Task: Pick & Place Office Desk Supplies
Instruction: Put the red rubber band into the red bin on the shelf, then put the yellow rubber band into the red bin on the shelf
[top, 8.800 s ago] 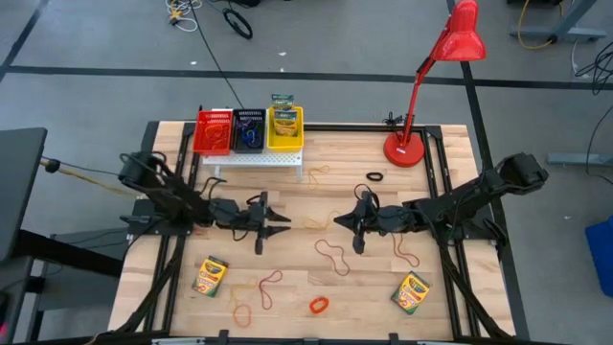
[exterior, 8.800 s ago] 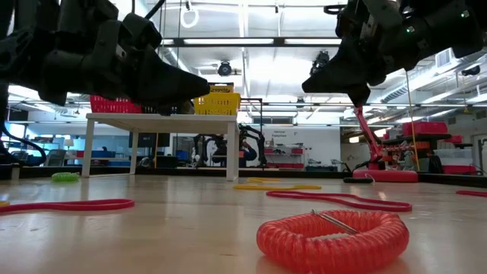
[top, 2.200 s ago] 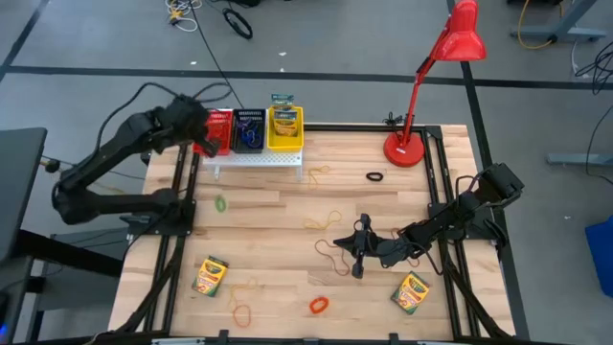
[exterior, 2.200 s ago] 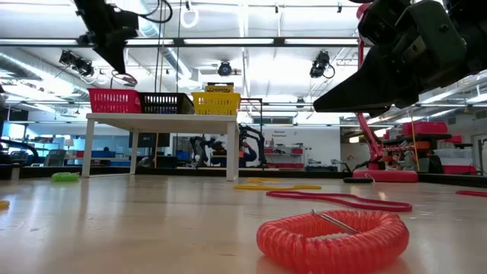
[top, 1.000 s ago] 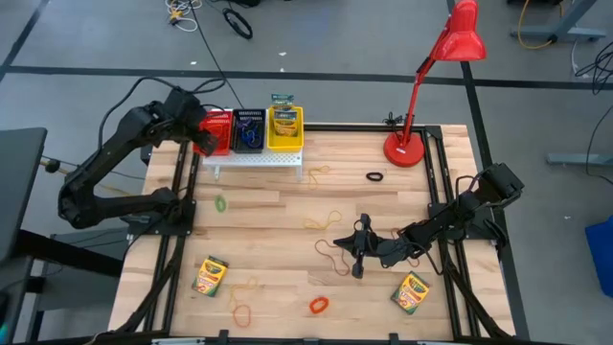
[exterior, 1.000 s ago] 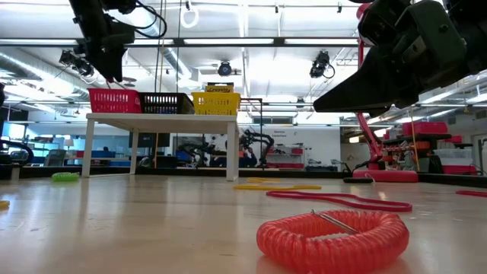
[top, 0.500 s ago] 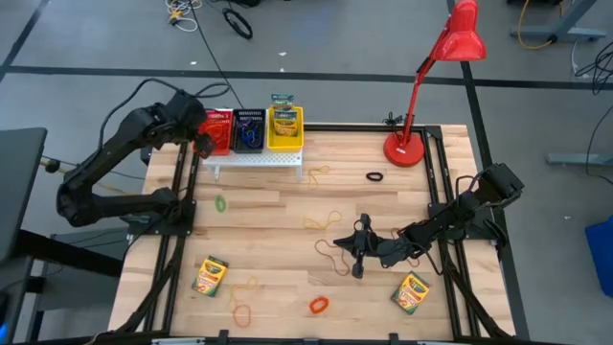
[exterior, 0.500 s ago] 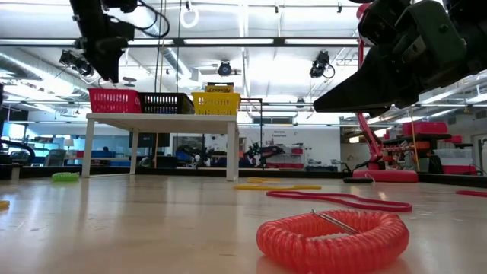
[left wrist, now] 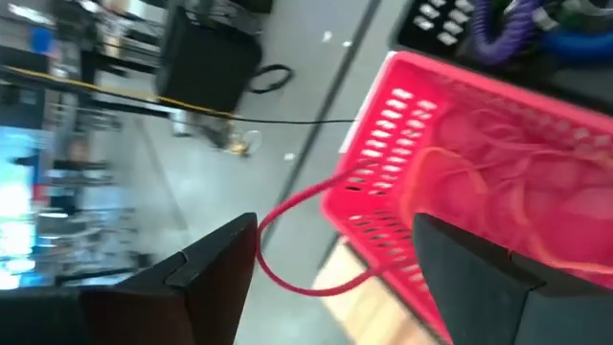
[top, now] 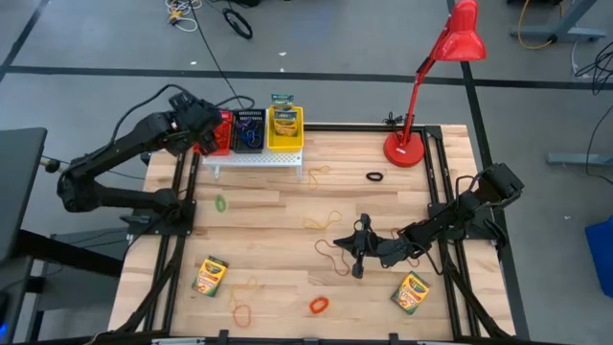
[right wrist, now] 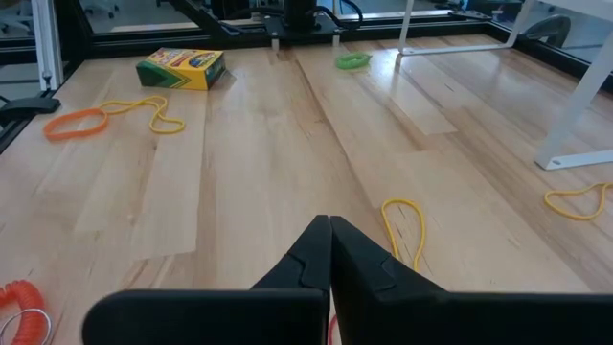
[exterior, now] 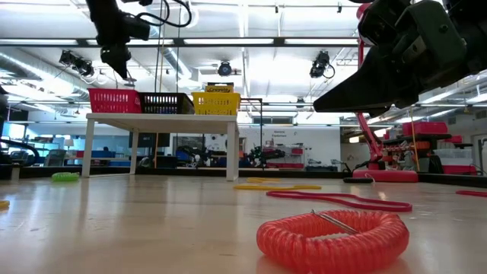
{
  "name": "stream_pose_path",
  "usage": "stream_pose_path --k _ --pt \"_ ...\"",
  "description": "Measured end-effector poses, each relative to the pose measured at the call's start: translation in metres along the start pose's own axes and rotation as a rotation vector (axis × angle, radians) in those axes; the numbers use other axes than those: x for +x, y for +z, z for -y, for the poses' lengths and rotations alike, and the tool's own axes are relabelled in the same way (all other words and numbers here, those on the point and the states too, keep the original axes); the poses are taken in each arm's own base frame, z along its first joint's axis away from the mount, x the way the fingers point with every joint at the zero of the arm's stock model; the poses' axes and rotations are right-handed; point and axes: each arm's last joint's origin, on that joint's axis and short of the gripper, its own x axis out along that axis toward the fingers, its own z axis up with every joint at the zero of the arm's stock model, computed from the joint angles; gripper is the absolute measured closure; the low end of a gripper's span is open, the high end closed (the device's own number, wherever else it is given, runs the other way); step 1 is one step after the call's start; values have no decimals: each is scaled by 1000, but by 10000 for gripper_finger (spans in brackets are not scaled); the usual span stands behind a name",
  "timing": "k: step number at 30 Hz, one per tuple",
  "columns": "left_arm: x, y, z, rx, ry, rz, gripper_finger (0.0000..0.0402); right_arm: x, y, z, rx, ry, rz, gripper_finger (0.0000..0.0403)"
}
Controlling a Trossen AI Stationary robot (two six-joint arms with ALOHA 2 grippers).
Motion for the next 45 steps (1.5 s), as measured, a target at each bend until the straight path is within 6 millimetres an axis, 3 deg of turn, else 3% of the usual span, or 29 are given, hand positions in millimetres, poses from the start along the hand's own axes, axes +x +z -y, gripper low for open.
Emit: stream_pose_path --k 10,21,31,36,41,45 --pt "-16 5 8 121 155 27 118 0 0 0 0 0 0 398" --pt "-25 9 19 71 76 107 110 0 0 0 0 0 0 398" --pt "-36 -5 11 40 77 147 135 0 0 0 0 0 0 398" --pt "-35 -9 12 75 130 91 117 0 0 0 0 0 0 398" --pt "-37 -12 19 -9 5 106 108 0 0 0 0 0 0 398" --pt "-47 -20 26 -39 -142 143 141 0 0 0 0 0 0 398"
